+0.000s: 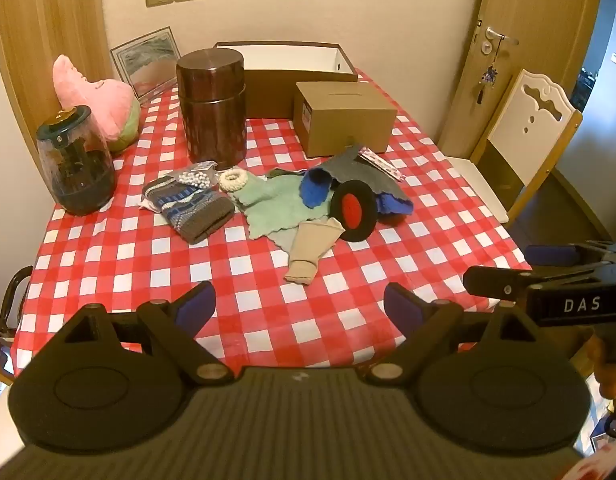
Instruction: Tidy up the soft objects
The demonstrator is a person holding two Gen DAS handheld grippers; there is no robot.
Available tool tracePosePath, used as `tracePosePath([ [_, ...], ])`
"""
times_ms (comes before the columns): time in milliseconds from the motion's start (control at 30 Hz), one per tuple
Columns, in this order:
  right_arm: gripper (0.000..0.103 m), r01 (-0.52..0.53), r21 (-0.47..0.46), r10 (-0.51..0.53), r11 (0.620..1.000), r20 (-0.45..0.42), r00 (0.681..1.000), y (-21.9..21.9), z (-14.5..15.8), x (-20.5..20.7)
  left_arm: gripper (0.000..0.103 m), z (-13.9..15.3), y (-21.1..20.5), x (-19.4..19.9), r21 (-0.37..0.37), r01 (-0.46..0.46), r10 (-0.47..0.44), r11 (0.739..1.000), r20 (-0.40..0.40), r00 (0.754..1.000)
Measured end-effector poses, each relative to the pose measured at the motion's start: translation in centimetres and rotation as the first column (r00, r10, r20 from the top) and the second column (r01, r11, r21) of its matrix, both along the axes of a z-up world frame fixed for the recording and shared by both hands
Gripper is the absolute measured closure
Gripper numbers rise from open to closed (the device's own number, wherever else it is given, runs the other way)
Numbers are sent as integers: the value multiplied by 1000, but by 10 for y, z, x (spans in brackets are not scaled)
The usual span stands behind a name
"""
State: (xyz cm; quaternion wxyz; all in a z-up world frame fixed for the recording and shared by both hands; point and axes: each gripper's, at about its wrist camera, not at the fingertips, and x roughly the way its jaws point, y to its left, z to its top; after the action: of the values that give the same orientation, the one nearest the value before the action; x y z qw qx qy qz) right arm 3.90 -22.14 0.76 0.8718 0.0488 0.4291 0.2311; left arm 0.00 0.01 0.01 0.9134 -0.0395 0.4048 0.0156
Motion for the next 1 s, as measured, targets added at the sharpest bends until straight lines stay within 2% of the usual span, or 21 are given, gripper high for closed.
tracePosePath([
  [1000, 0, 0, -1, 0, 1000, 1, 1000, 1, -3, 2, 13, 0, 0, 0, 1, 1, -1, 1000, -3, 1000],
])
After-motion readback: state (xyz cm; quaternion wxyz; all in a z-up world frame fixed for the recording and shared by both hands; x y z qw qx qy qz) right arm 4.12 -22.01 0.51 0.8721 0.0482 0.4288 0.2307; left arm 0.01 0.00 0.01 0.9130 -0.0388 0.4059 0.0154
